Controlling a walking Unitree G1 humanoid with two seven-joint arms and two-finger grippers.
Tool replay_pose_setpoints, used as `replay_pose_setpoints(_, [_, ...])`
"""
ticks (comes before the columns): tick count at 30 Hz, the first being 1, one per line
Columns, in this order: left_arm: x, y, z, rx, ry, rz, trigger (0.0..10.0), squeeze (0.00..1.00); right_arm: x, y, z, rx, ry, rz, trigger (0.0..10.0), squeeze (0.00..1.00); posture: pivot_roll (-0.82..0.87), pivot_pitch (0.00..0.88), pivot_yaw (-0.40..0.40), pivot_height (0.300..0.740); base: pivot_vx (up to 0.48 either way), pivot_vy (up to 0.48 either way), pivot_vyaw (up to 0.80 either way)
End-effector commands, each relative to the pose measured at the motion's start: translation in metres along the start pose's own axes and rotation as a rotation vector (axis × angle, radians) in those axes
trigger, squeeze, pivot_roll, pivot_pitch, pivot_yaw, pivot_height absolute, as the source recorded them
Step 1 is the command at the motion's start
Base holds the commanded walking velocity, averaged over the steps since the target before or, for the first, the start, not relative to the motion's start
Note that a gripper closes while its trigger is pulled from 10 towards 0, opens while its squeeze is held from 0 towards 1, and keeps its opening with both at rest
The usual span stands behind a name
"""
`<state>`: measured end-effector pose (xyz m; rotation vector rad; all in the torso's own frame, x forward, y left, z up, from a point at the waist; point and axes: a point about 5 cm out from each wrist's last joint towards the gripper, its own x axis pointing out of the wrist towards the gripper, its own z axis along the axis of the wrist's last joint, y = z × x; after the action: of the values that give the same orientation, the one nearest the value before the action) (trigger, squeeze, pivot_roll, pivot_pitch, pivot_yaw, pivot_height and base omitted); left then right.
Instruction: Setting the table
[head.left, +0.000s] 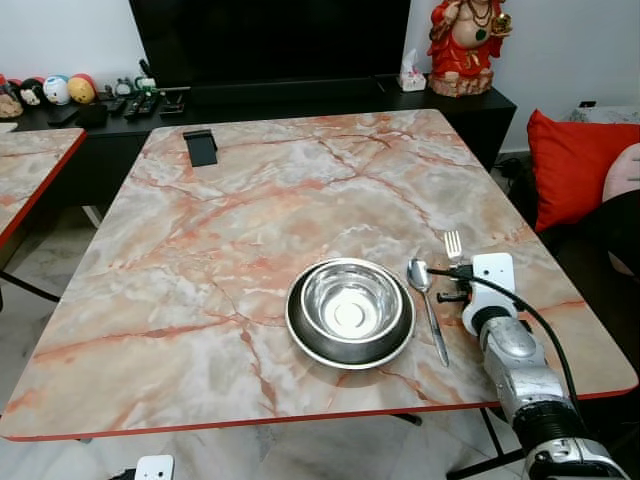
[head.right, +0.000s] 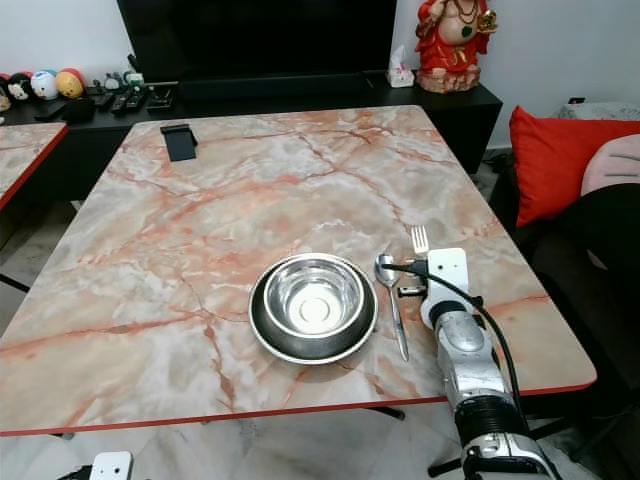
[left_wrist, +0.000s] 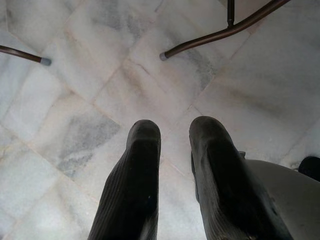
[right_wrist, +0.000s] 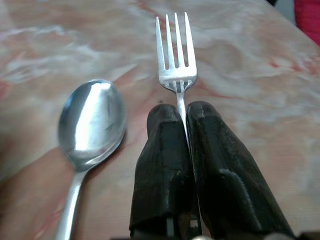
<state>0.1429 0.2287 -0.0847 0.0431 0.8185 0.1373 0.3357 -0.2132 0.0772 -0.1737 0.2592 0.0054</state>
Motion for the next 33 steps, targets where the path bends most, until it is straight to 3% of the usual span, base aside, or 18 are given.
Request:
replay_pose_setpoints(1, [-0.002,0.004,-0.004,0.02,0.021,0.001,10.0,0.0,0.0,0.001,0.0,-0.017,0.007,0.013,10.0,0.0,0.01,0.0,0.046,0.74,0.0,0.0,0.0])
replay_pose_setpoints(33, [-0.002,0.004,-0.005,0.022,0.028,0.001,10.0,0.0,0.0,0.008,-0.012,-0.008,0.057,-0.008,10.0,0.0,0.01,0.0,0.046,0.74,0.0,0.0,0.0])
